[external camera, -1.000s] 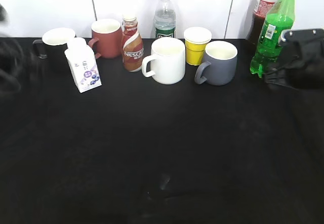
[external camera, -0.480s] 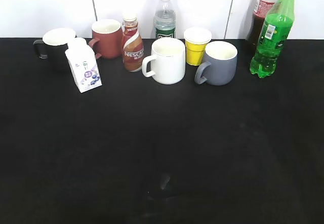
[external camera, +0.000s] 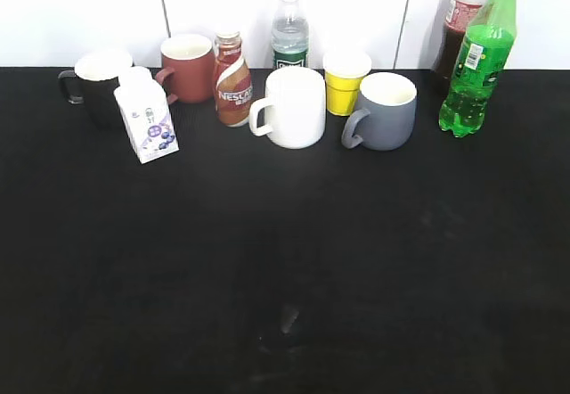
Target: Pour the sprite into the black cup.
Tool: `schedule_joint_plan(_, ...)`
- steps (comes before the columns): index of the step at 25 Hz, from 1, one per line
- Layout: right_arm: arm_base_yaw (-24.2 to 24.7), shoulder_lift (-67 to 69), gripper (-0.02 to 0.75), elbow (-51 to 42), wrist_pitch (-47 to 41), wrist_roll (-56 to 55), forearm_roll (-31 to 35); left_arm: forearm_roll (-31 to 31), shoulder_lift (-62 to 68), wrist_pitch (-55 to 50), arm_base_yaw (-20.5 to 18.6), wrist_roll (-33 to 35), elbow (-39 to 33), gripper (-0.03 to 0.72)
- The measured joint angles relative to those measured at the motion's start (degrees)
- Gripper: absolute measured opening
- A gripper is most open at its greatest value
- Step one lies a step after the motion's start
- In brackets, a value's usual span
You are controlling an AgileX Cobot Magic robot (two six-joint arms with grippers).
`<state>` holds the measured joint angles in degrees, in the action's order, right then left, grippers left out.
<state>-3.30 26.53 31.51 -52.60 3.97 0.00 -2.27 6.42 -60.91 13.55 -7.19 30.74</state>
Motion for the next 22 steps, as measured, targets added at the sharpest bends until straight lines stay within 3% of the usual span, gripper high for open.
schedule_joint_plan(11, 0.0, 0.0, 0.555, 0.0, 0.0, 0.0, 0.0, -0.3, -0.1, 0.2, -0.4, 0.0, 0.0, 0.393)
schedule_joint_plan(15, 0.0, 0.0, 0.555, 0.0, 0.0, 0.0, 0.0, -0.4, -5.3, 0.2, -8.3, 0.0, 0.0, 0.377)
schedule_joint_plan(22, 0.0, 0.0, 0.555, 0.0, 0.0, 0.0, 0.0, -0.4, -6.8, 0.3, -11.7, 0.0, 0.0, 0.243)
